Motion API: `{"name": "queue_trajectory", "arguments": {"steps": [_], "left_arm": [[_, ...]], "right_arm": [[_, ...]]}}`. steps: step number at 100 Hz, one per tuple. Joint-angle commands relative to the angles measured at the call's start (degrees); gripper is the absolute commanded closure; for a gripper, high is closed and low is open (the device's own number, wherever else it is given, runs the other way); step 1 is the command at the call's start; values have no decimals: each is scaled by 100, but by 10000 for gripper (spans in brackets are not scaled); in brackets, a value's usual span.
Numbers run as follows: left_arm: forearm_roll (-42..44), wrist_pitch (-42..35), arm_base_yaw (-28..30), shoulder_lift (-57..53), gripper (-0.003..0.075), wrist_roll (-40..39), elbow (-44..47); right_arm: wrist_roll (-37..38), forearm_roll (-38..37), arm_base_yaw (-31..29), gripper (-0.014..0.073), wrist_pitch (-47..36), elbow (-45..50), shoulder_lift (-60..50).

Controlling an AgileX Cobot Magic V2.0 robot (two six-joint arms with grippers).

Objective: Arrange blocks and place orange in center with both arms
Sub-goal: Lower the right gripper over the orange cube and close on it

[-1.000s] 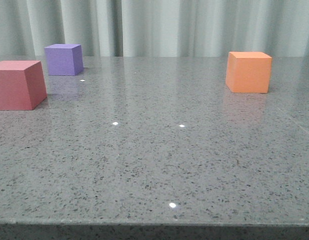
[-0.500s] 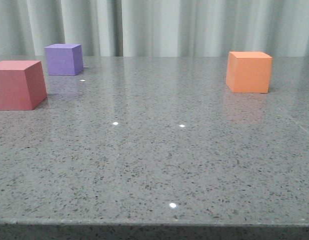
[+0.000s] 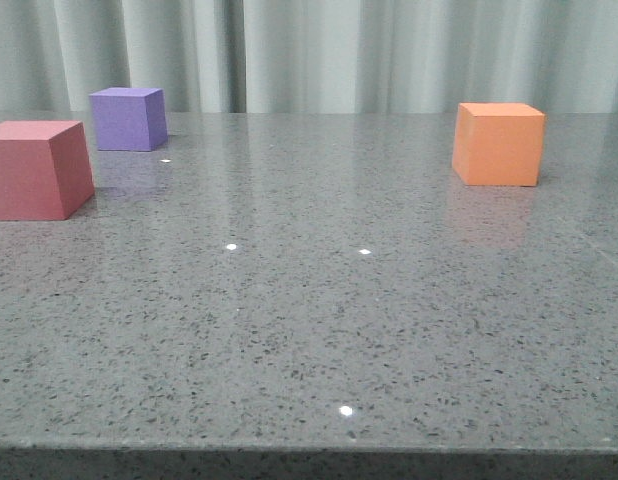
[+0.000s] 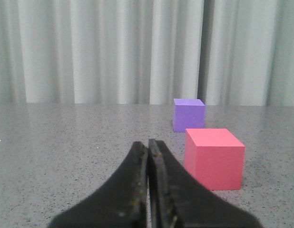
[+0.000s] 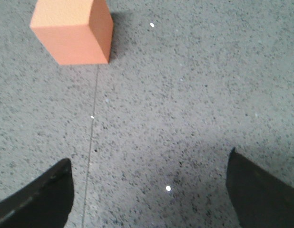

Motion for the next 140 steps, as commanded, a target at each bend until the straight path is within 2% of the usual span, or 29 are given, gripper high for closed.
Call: {"name": "queue_trajectory", "arguments": {"steps": [1,30,79,100,140], "left_arm": [[-9,-458,12,-6,741,-20,233],[-9,-458,12,-6,741,-20,233],[-9,-458,12,-6,741,-20,233],[-9,-458,12,-6,741,-20,233],[-9,-458,12,-6,741,-20,233]], "right_arm": [[-30,116,84,-50,-393,-382,54],[-30,118,711,-50,67,-1752,1282],[-30,129,711,-50,700,-3952,3323],[-29,129,711,-50,748,-4333,3763],[13,315,718,-50,606,-4366,4246]]}}
